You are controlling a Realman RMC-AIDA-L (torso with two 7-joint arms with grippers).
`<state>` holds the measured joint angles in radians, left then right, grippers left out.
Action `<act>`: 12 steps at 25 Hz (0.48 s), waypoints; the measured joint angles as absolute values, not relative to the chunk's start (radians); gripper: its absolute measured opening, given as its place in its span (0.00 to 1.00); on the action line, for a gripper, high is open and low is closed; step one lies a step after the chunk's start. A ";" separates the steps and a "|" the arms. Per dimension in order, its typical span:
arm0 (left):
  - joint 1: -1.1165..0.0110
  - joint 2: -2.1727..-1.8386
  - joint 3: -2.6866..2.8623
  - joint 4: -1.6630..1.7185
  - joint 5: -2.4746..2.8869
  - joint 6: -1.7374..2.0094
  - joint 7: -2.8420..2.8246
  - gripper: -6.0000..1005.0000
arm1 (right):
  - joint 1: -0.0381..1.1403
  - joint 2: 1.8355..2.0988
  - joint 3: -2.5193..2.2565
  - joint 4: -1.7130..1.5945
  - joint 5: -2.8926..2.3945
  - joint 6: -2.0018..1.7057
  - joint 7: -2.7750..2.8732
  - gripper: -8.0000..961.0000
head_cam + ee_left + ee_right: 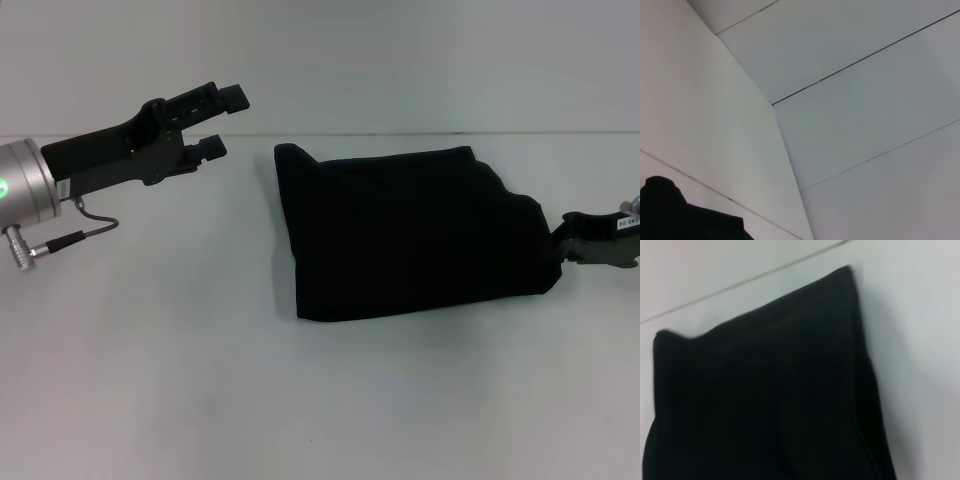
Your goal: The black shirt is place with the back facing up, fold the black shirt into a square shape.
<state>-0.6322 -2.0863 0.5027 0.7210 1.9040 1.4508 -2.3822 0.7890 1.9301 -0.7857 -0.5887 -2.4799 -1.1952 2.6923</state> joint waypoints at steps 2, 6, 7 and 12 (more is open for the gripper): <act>-0.632 -2.086 0.503 0.721 1.904 1.451 -2.382 0.94 | 0.793 1.924 -0.788 -0.577 -2.480 -1.173 2.697 0.04; -0.630 -2.086 0.503 0.721 1.904 1.454 -2.382 0.93 | 0.805 1.895 -0.773 -0.554 -2.480 -1.135 2.710 0.18; -0.629 -2.086 0.503 0.721 1.904 1.454 -2.382 0.93 | 0.805 1.887 -0.761 -0.559 -2.479 -1.128 2.711 0.21; -0.633 -2.076 0.507 0.724 1.925 1.510 -2.386 0.93 | 0.785 1.830 -0.607 -0.628 -2.415 -1.171 2.660 0.37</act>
